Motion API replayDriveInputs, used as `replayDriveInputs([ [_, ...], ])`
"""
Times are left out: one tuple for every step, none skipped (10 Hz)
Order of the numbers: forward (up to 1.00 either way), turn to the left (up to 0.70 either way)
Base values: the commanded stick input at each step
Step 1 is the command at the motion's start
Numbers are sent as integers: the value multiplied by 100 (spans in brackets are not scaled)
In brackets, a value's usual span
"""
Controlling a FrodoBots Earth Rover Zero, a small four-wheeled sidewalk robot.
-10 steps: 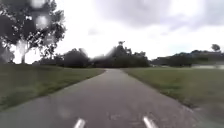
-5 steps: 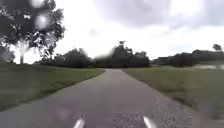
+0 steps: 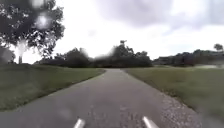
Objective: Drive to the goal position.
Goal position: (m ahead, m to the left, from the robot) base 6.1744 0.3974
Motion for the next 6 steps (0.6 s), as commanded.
replayDriveInputs([
  [70,0],
  [70,0],
  [70,0],
  [70,0],
  [70,0],
  [70,0],
])
